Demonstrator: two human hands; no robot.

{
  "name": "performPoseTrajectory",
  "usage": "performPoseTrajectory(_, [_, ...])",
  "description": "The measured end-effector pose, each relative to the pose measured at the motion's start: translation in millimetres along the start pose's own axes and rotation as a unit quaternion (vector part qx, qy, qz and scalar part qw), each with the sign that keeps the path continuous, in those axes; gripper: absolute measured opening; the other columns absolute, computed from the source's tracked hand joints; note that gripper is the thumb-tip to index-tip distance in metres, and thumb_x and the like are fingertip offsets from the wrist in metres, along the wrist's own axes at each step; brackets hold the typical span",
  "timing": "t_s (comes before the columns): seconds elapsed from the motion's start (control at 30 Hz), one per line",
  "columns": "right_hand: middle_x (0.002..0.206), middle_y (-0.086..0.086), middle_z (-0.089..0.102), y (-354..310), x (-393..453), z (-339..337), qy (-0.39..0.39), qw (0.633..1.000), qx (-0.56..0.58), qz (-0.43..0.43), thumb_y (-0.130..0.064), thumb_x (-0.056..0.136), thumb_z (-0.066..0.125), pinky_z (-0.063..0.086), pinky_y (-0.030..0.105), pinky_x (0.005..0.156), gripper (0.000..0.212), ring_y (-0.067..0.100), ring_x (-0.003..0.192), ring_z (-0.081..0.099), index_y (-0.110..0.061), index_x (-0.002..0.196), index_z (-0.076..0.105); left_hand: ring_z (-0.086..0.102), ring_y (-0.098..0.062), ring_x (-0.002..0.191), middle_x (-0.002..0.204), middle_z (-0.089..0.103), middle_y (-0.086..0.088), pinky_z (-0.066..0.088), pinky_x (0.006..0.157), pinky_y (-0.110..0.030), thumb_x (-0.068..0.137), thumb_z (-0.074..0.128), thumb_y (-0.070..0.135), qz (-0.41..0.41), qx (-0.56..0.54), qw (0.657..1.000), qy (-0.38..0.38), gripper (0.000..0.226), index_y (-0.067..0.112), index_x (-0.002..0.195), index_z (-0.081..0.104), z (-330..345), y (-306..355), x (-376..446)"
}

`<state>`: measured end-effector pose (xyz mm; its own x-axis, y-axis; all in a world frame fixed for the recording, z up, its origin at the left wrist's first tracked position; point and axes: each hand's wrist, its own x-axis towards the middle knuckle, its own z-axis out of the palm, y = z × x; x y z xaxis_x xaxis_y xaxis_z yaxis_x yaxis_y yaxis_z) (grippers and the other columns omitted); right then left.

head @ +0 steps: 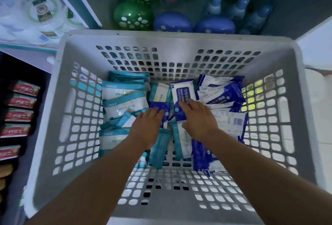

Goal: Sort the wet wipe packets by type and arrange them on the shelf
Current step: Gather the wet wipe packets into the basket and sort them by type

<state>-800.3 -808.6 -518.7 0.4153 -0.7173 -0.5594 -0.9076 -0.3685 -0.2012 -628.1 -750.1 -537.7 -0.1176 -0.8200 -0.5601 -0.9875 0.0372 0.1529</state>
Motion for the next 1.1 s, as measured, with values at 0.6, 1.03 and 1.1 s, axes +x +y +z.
performPoseTrajectory(0.6, [0.149, 0.019, 0.023, -24, 49, 4, 0.038, 0.985, 0.027, 0.167, -0.035, 0.087, 0.065, 0.031, 0.04, 0.107, 0.096, 0.035, 0.131, 0.029, -0.008, 0.15, -0.002, 0.042, -0.029, 0.122, 0.129, 0.048, -0.011, 0.016, 0.111, -0.038, 0.084, 0.052, 0.006, 0.0, 0.076, 0.995, 0.067, 0.058, 0.008, 0.139, 0.034, -10, -5, 46])
performPoseTrajectory(1.03, [0.115, 0.014, 0.055, -28, 59, -3, 0.145, 0.966, 0.158, 0.143, -0.014, 0.092, 0.057, 0.039, 0.031, 0.082, 0.026, 0.029, 0.108, 0.049, -0.006, 0.116, 0.053, 0.058, -0.02, 0.061, 0.069, 0.065, -0.002, 0.04, 0.086, -0.024, 0.075, 0.065, 0.007, 0.034, 0.057, 0.986, 0.155, 0.022, 0.011, 0.095, 0.058, -33, -11, 41])
performPoseTrajectory(1.1, [0.108, 0.014, 0.054, -30, 55, -4, 0.195, 0.948, 0.228, 0.107, -0.008, 0.09, 0.056, 0.036, 0.025, 0.072, 0.019, 0.028, 0.098, 0.054, -0.006, 0.108, 0.061, 0.049, -0.018, 0.038, 0.046, 0.056, 0.0, 0.044, 0.054, -0.017, 0.05, 0.085, 0.006, 0.039, 0.01, 0.978, 0.206, 0.032, 0.011, 0.069, 0.06, -36, -13, 40])
